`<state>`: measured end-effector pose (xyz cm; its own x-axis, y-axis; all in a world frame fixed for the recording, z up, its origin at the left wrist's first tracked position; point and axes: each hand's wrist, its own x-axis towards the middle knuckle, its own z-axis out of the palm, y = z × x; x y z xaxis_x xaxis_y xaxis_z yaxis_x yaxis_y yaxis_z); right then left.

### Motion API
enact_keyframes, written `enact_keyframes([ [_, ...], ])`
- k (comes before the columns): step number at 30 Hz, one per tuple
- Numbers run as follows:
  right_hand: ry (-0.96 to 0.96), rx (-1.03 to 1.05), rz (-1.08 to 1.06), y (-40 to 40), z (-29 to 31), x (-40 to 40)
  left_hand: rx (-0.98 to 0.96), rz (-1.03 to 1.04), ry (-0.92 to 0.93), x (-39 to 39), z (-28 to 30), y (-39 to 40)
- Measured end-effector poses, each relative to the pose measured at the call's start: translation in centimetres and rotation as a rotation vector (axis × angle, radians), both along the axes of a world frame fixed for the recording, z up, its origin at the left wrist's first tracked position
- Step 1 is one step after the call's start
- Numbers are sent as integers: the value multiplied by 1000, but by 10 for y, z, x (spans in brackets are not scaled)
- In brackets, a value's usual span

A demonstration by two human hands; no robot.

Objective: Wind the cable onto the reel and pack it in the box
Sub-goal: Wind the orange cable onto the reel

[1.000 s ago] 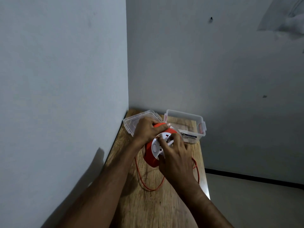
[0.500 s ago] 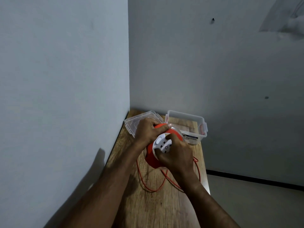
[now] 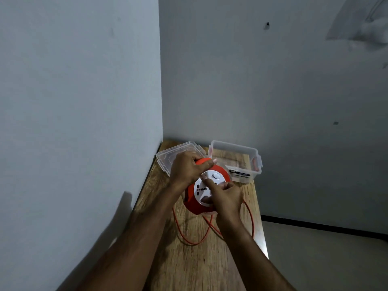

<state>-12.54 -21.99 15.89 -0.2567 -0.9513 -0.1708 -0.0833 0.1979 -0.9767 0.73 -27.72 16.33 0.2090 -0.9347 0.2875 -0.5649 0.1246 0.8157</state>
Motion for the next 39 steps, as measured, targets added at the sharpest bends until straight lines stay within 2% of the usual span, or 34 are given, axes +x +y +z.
enact_keyframes([
  [1, 135, -146, 25, 4, 1, -3, 11, -3, 36, 1, 0, 0],
  [4, 737, -741, 140, 18, 4, -16, -4, 2, 81, 4, -1, 0],
  [5, 878, -839, 201, 21, 3, -20, -4, 3, 79, 4, 0, 0],
  [8, 1089, -776, 370, 20, -3, -23, 12, -6, 68, 4, -1, -3],
  [11, 1234, -680, 444, 16, -3, -25, 13, -7, 58, 1, -2, -2],
  [14, 1297, -596, 424, 12, 2, -26, 26, -24, 47, -2, 1, 0],
  [17, 1326, -620, 374, 14, 4, -25, 22, -33, 43, -3, 3, 1],
  [24, 1281, -705, 381, 11, 3, -22, 22, -47, 29, 1, 6, 2],
  [28, 1178, -684, 425, 3, 6, -23, 26, -30, 10, -1, 10, 7],
  [32, 934, -592, 334, 0, 6, -19, 26, -2, 60, -2, 10, 7],
  [35, 645, -482, 216, 5, 8, -12, -32, -10, 58, -3, 8, 4],
  [39, 319, -92, -17, -5, 3, -1, -115, -8, -29, -3, 1, -3],
])
